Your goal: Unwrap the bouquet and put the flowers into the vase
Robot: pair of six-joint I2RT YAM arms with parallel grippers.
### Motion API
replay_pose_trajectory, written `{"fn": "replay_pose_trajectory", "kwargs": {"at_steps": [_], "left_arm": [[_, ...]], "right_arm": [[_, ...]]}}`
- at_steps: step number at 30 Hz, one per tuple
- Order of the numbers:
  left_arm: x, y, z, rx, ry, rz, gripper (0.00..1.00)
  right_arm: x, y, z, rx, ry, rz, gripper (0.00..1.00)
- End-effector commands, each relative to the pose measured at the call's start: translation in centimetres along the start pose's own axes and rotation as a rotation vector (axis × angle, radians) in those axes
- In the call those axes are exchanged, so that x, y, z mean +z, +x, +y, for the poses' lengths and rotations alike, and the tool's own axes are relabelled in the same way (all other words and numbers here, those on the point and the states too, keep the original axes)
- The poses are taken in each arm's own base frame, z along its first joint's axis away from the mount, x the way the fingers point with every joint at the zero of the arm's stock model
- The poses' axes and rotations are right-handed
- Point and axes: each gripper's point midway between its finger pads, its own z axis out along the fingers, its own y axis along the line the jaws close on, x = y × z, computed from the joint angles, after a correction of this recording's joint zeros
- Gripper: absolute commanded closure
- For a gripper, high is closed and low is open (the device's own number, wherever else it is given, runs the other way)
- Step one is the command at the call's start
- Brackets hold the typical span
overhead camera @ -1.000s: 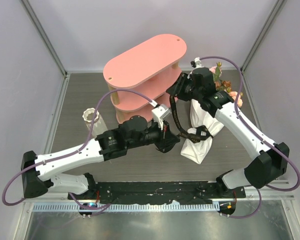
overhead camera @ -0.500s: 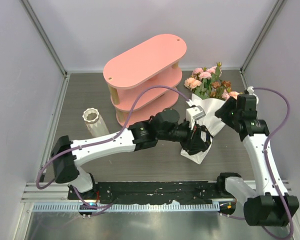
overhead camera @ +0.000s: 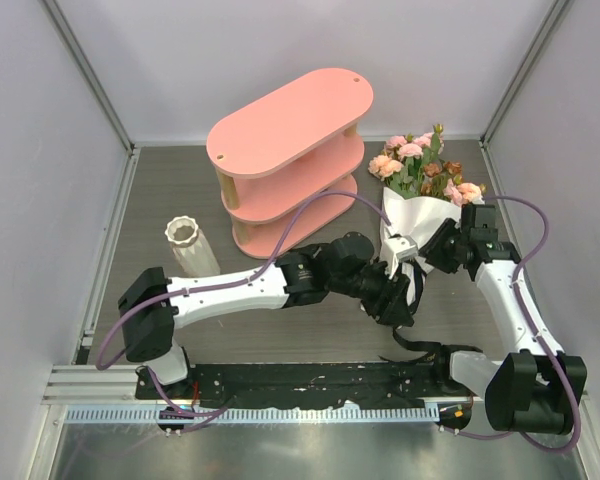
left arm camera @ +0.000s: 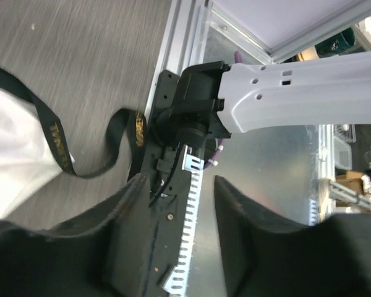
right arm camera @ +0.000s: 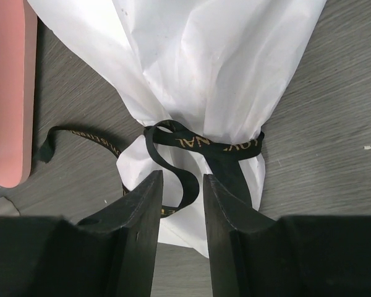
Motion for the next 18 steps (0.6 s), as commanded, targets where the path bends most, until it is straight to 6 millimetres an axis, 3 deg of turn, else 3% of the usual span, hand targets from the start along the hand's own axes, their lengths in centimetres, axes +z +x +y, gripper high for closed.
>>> {"fn": "replay_pose_trajectory", "kwargs": {"at_steps": [1, 4, 7, 8, 9, 14, 18], "left_arm": [[-0.3, 0.1, 1.1, -0.017, -0.053, -0.009, 0.45], [-0.6, -0.6, 3.2, -0.059, -0.125, -0.025, 0.44], [-0.9, 0.0, 6.9, -0.159, -0.238, 0.009, 0.50], [-1.1, -0.9, 8.0, -0.184, -0.260, 0.000, 0.52], [-0.5, -0.1, 9.4, -0.213, -0.285, 0.030, 0.52], [0.4, 0.2, 12.6, -0.200, -0.376, 0.032, 0.45], [1.2, 1.7, 15.3, -0.200, -0.469, 0.077, 0.43]], "right_arm": [[0.1, -0.5, 1.2, 0.055, -0.074, -0.046, 0.61], [-0.1, -0.6, 0.4, 0.081, -0.040, -0.082, 0.60], [-0.2, -0.7, -0.4, 0.140, -0.010, -0.127, 0.61], [0.0, -0.4, -0.9, 0.159, 0.001, -0.130, 0.61], [0.0, -0.5, -1.0, 0.179, 0.000, -0.148, 0.61], [0.4, -0.5, -2.0, 0.354, -0.027, -0.167, 0.69], [1.1, -0.3, -2.0, 0.445, -0.075, -0.150, 0.70]]}}
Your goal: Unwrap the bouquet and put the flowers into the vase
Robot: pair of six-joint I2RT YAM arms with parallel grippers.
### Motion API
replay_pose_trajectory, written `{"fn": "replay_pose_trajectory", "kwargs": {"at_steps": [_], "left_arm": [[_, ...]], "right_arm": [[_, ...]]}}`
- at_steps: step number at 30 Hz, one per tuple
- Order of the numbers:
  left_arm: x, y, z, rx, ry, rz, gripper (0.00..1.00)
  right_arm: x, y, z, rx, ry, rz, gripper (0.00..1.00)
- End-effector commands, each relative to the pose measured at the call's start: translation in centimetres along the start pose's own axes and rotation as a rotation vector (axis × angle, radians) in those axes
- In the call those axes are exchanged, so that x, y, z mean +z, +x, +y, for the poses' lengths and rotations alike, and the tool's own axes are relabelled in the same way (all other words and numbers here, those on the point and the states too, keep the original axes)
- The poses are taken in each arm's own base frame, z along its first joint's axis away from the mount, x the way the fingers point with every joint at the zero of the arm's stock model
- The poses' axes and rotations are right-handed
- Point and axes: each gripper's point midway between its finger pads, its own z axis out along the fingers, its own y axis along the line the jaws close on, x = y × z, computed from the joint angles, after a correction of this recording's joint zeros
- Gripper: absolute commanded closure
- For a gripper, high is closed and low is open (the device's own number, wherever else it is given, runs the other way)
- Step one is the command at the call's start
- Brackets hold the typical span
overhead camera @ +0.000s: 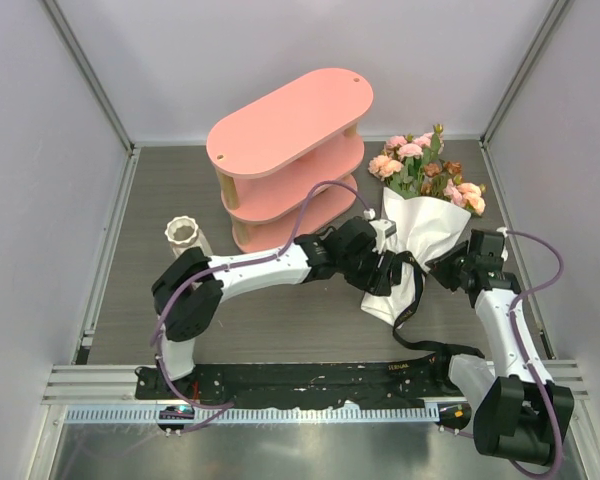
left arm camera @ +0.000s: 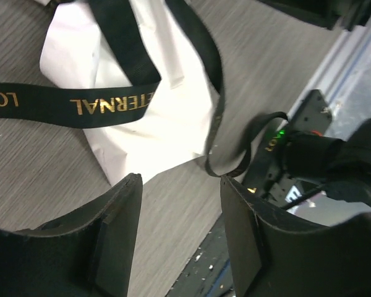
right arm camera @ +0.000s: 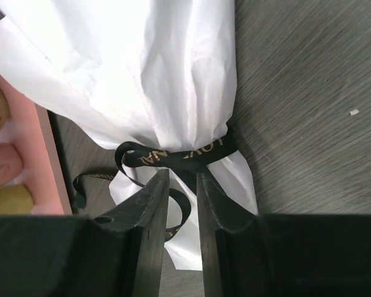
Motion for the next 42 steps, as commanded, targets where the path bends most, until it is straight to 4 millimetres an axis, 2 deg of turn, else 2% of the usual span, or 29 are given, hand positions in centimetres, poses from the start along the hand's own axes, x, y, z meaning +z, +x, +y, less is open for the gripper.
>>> {"fn": "replay_pose_trajectory", "kwargs": {"at_steps": [1, 7, 12, 25, 34, 37, 38, 39, 42], "left_arm": [[1.2, -0.4, 1.0, 0.026, -0.082, -0.001, 0.43], [2.8, 0.9, 2.9, 0.030, -0.136, 0.029, 0.39], [3.6, 1.8, 4.2, 0.040, -0.175, 0.047, 0.37], [5.0, 3.2, 4.5, 0.013, -0.152, 0.091, 0.40], [5.4, 3.6, 4.3, 0.000, -0.131, 0.101, 0.41], [5.5, 3.6, 4.0, -0.007, -0.117, 0.101, 0.41], [5.5, 3.7, 4.1, -0.011, -0.117, 0.103, 0.41], [5.5, 3.7, 4.0, -0.010, -0.114, 0.101, 0.41], [5.5, 3.8, 4.0, -0.011, -0.115, 0.106, 0.41]], "right_arm": [[0.5, -0.4, 1.2, 0.141, -0.088, 0.002, 0.70], [1.6, 0.8, 0.1, 0.201, -0.083, 0.034, 0.68], [2.1, 0.9, -0.1, 0.217, -0.088, 0.029, 0.66], [3.3, -0.1, -0.6, 0.251, -0.101, -0.032, 0.72], [3.1, -1.4, -0.7, 0.192, -0.103, -0.111, 0.83], [3.0, -2.1, -0.8, 0.172, -0.113, -0.155, 0.90], [3.1, -2.2, -0.8, 0.170, -0.112, -0.159, 0.97], [3.1, -2.3, -0.8, 0.166, -0.115, -0.164, 0.99], [2.7, -2.7, -0.4, 0.139, -0.128, -0.180, 0.99]]}}
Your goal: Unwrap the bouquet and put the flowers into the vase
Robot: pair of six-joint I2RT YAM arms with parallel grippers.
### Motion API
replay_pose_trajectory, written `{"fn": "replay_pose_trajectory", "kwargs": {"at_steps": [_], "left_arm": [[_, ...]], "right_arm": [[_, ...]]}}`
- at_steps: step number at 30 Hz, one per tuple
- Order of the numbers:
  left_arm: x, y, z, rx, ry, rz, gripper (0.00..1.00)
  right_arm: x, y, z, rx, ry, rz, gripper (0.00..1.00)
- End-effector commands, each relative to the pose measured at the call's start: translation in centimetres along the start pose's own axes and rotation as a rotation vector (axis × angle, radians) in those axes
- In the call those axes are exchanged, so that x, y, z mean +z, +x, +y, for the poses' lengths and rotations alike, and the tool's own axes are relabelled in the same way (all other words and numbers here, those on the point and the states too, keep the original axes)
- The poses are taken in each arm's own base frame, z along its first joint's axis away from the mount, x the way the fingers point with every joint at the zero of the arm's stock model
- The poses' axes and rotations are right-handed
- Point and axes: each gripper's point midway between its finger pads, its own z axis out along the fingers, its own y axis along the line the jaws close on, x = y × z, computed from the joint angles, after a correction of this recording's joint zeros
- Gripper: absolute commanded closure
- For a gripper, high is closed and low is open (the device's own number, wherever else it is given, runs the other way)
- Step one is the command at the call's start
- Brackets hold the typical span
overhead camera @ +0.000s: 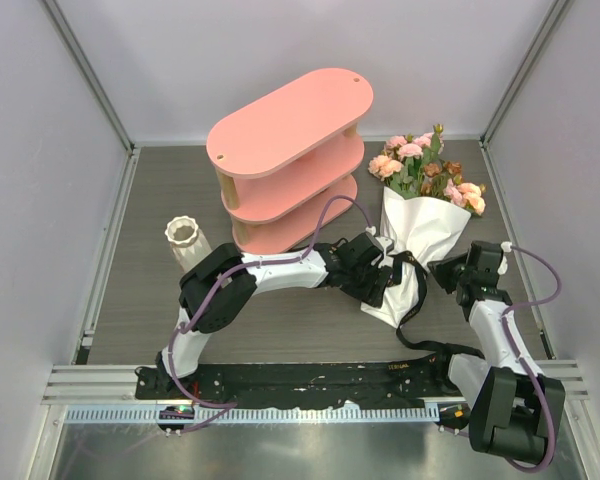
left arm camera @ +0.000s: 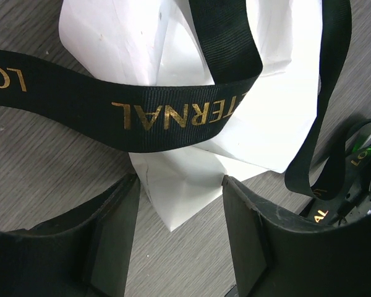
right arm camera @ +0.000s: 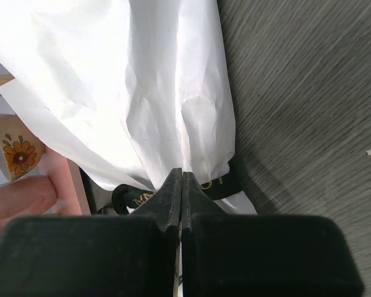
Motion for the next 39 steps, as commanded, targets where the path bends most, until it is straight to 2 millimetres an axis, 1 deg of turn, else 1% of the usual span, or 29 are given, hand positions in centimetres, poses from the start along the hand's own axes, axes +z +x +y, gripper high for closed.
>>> {"fn": "replay_pose_trajectory", "kwargs": {"at_steps": [1, 3, 4, 6, 7, 10, 12, 13, 15, 17, 19, 20, 21, 24, 29, 34, 37, 39], "left_arm": [[-0.1, -1.2, -1.2, -0.004, 0.044, -0.035, 0.41], [-0.1, -1.2, -1.3, -0.004, 0.046, -0.035, 0.41], [-0.1, -1.3, -1.2, -0.004, 0.043, -0.037, 0.41], [-0.3, -1.3, -1.4, -0.003, 0.049, -0.037, 0.41], [-0.3, -1.5, -1.4, -0.002, 0.051, -0.041, 0.41], [-0.2, -1.3, -1.3, -0.004, 0.049, -0.040, 0.41], [-0.1, -1.3, -1.5, -0.005, 0.058, -0.037, 0.41], [-0.1, -1.2, -1.5, -0.007, 0.058, -0.035, 0.41], [-0.1, -1.2, -1.6, -0.010, 0.064, -0.032, 0.40], [-0.2, -1.3, -1.7, -0.009, 0.066, -0.036, 0.41], [-0.2, -1.3, -1.6, -0.008, 0.064, -0.035, 0.40], [-0.3, -1.3, -1.5, -0.010, 0.056, -0.036, 0.40], [-0.2, -1.3, -1.3, -0.011, 0.044, -0.038, 0.40], [-0.3, -1.2, -1.1, 0.000, 0.035, -0.034, 0.40], [-0.1, -0.9, -1.1, -0.005, 0.041, -0.027, 0.40], [-0.1, -0.9, -1.1, -0.007, 0.044, -0.026, 0.41], [-0.1, -0.9, -1.2, -0.007, 0.047, -0.024, 0.40], [-0.2, -0.8, -1.2, -0.006, 0.049, -0.025, 0.40]], "right_arm": [[-0.7, -2.3, 2.2, -0.064, -0.077, -0.103, 0.99], [-1.1, -2.7, 2.4, -0.078, -0.074, -0.117, 0.99], [-1.5, -2.9, 2.9, -0.082, -0.083, -0.120, 0.97], [-1.9, -2.4, 2.4, -0.059, -0.051, -0.095, 0.87], [-2.1, -2.1, 2.3, -0.045, -0.044, -0.076, 0.74], [-1.9, 0.0, 1.5, 0.032, -0.037, 0.012, 0.64], [-1.7, 0.6, 1.2, 0.061, -0.035, 0.035, 0.61], [-1.7, 0.7, 1.1, 0.063, -0.034, 0.038, 0.58], [-1.3, 0.8, 0.5, 0.071, -0.016, 0.040, 0.56], [-1.1, 1.1, 0.4, 0.083, -0.012, 0.054, 0.56], [-0.6, 1.8, -0.3, 0.129, 0.004, 0.074, 0.56], [-0.4, 1.7, 0.0, 0.139, -0.013, 0.074, 0.56], [0.0, 2.0, -0.5, 0.150, 0.002, 0.084, 0.57], [0.5, 1.9, -0.2, 0.155, -0.008, 0.086, 0.61], [0.7, 1.0, 0.5, 0.165, -0.027, 0.057, 0.67], [0.5, -0.5, 1.5, 0.132, -0.053, -0.006, 0.72], [0.3, -1.4, 2.2, 0.080, -0.071, -0.037, 0.73], [0.3, -1.7, 2.2, 0.067, -0.069, -0.051, 0.71]]}}
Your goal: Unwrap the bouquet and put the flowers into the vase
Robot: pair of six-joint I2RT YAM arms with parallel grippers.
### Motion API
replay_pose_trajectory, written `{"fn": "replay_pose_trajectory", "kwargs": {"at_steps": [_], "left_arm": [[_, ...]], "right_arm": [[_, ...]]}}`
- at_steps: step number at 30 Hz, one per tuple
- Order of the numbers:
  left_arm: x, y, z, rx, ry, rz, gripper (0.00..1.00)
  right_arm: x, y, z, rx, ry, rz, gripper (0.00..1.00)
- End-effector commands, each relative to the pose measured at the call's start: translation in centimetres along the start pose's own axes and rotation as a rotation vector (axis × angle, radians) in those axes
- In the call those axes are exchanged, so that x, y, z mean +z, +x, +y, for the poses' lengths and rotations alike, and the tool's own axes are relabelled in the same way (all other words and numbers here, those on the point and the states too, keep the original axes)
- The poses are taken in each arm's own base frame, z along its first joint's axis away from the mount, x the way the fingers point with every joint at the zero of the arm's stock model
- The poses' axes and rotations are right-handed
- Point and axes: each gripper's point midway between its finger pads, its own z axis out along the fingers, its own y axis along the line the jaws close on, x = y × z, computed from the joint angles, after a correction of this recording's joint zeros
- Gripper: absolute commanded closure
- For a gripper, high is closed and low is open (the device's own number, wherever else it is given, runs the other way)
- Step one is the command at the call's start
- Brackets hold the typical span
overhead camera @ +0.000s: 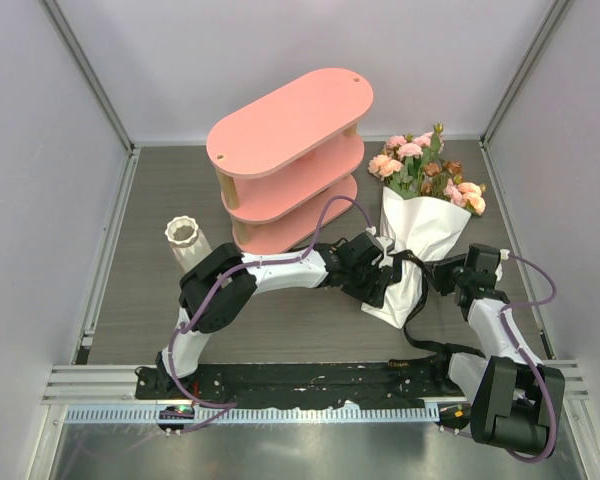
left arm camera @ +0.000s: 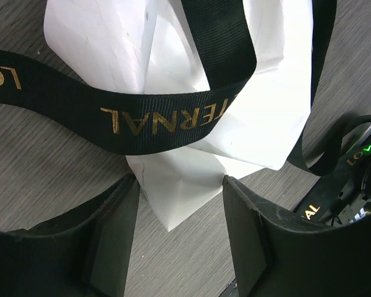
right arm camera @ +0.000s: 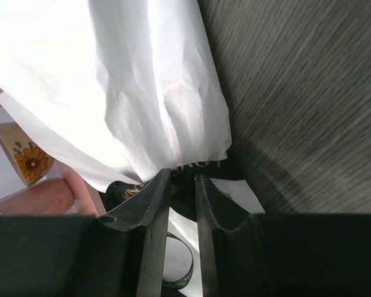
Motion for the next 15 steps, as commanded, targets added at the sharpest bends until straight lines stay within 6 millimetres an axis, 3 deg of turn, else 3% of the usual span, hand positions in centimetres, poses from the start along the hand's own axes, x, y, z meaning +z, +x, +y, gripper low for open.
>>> {"fn": "replay_pose_trajectory", "kwargs": {"at_steps": [1, 3, 10, 15], "left_arm": [[-0.2, -0.8, -0.8, 0.007, 0.030, -0.027, 0.40], [-0.1, -0.8, -0.8, 0.007, 0.031, -0.026, 0.40], [-0.2, -0.7, -0.8, 0.004, 0.033, -0.023, 0.40], [-0.2, -0.6, -0.8, 0.005, 0.033, -0.022, 0.40]], "right_arm": [[-0.5, -2.7, 3.2, -0.057, -0.088, -0.104, 0.69], [-0.3, -2.5, 3.1, -0.045, -0.085, -0.094, 0.63], [0.5, -2.1, 2.8, -0.004, -0.078, -0.069, 0.61], [0.8, -2.0, 2.6, 0.012, -0.077, -0.058, 0.76]]}}
